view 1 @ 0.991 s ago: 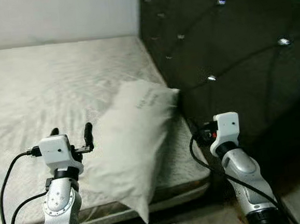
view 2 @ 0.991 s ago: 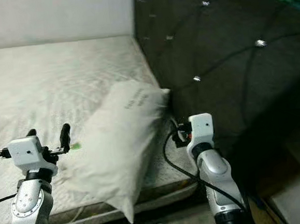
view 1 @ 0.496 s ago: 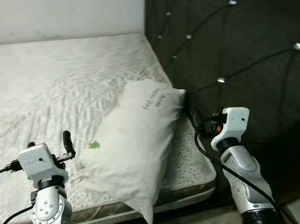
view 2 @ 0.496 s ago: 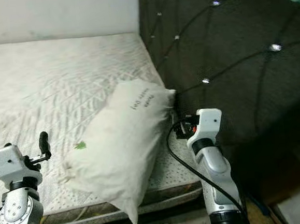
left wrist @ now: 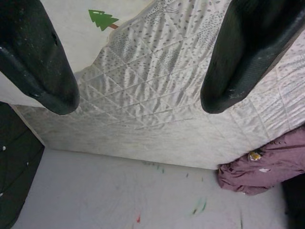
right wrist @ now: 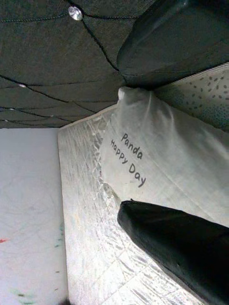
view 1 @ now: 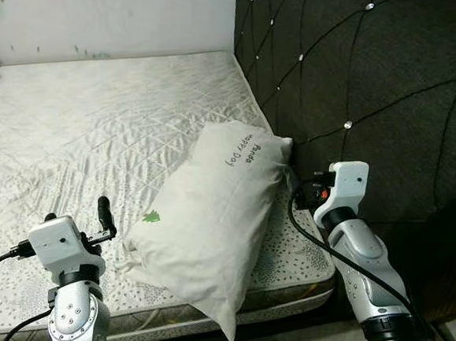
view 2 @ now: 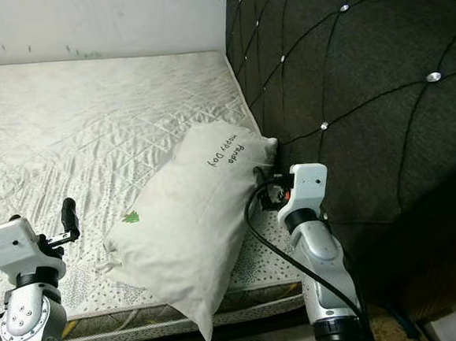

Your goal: Clean up the room

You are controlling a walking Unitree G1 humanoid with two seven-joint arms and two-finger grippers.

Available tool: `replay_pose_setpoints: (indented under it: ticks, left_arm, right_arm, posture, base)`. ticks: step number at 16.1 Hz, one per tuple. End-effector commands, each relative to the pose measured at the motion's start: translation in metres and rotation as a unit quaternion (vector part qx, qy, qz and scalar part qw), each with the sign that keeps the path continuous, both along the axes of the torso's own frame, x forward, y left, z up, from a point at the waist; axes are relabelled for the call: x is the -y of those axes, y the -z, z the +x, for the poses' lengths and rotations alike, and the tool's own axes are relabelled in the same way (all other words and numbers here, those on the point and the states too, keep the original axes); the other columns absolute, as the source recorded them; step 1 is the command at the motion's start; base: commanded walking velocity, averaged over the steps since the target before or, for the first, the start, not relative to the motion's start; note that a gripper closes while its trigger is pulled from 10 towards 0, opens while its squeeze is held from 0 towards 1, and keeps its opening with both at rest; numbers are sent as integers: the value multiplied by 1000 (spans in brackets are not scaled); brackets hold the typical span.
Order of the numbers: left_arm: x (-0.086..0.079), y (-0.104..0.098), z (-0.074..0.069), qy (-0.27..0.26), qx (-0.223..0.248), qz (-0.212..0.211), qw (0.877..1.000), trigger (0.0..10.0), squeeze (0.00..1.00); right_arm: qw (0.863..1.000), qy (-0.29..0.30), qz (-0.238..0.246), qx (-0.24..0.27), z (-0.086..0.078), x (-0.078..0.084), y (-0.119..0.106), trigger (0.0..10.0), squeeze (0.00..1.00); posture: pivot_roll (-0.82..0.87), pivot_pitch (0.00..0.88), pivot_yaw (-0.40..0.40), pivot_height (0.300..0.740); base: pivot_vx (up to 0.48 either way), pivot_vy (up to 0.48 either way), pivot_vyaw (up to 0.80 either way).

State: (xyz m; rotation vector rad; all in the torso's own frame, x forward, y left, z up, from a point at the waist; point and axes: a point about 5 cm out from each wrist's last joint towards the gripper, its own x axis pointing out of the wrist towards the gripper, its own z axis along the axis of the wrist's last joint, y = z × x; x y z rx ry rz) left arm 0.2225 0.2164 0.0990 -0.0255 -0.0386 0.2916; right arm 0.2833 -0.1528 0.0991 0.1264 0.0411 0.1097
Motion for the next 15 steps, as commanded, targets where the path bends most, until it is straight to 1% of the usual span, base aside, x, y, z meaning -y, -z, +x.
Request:
replay_pose_setpoints:
  ticks: [1,15]
  left_arm:
    - [2,0,2,7,-2,-2,1000,10000,0]
    - [2,0,2,7,-2,-2,1000,10000,0]
  right_arm:
    - [1000,1,-6,0,1,0,-2,10000,0]
    - [1000,1,-6,0,1,0,-2,10000,0]
  posture:
    - [65,0,-17,740]
    - [65,0,-17,740]
  base:
    - [0,0,0]
    - [0,0,0]
